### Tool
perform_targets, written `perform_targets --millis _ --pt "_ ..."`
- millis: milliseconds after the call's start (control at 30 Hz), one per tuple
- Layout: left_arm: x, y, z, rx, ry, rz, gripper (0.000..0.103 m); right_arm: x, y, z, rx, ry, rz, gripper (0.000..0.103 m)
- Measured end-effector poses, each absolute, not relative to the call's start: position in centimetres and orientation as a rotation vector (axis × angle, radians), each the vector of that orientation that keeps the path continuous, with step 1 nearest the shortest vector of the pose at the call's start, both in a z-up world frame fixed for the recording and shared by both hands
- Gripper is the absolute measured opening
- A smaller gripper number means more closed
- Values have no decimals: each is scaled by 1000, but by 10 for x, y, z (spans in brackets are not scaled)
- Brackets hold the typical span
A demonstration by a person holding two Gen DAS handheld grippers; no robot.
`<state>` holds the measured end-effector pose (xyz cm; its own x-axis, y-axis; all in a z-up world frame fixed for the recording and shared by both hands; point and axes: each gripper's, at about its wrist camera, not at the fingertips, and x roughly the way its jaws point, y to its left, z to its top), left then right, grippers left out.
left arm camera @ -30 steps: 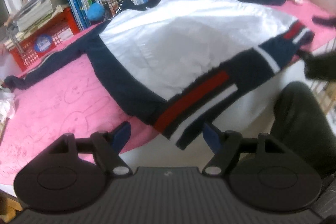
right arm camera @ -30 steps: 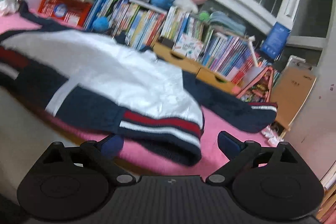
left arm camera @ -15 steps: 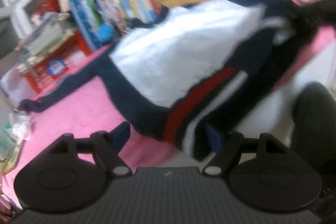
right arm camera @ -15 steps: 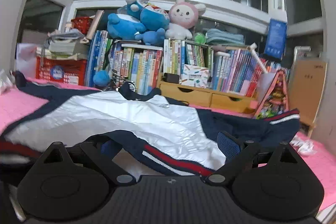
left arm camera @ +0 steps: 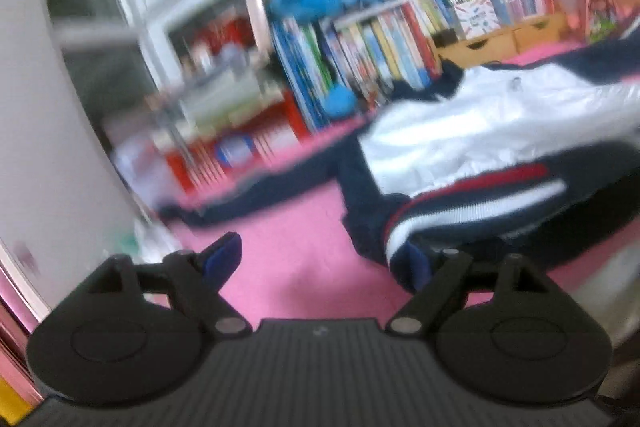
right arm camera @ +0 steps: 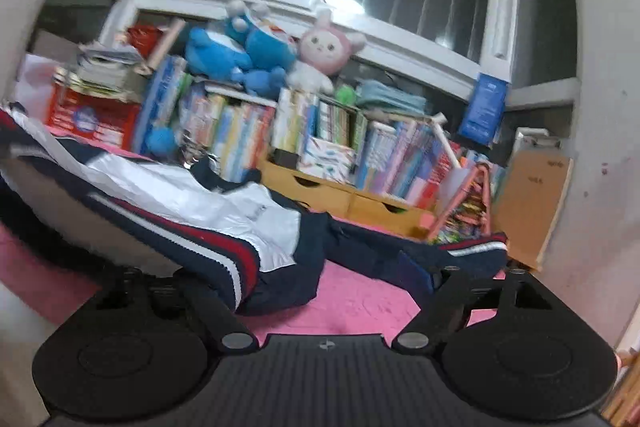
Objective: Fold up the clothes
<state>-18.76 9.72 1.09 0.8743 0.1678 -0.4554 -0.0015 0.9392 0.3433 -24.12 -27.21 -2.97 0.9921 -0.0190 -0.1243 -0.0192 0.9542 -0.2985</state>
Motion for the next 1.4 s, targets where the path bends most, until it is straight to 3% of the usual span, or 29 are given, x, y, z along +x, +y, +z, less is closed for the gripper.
perform_targets --millis 200,333,400,467,600,633,700,900,1033,1133,1267,1400 --pt "-191 106 -25 321 696 -4 83 -244 -265 -62 -453 290 92 77" --pt "-209 136 9 23 705 -290 80 -254 -272 -62 -344 350 248 77" --pt "-213 160 33 -233 690 -495 85 -257 -282 -50 -192 381 419 77" --pt "-214 166 59 -300 594 -560 89 -257 -290 -36 -47 410 585 78" --pt "-192 115 65 -52 369 -299 90 -247 -274 -10 -25 305 667 99" --pt "-181 96 54 1 308 -217 90 -236 -261 -8 -45 272 627 99" --pt "-155 57 27 126 221 -75 89 -214 -234 -7 -86 212 546 99" --pt "-103 31 -49 332 417 60 83 -145 -176 -51 -262 331 383 85" --pt "-102 83 -51 243 506 134 86 -131 -231 -71 -215 426 267 87" --pt "-94 100 -23 183 546 109 84 -119 -308 -63 6 495 134 89" --pt "-54 70 8 189 478 22 85 -89 -394 -42 259 433 -41 94" --pt "7 25 -4 235 466 -41 85 -32 -476 -41 387 376 -290 93"
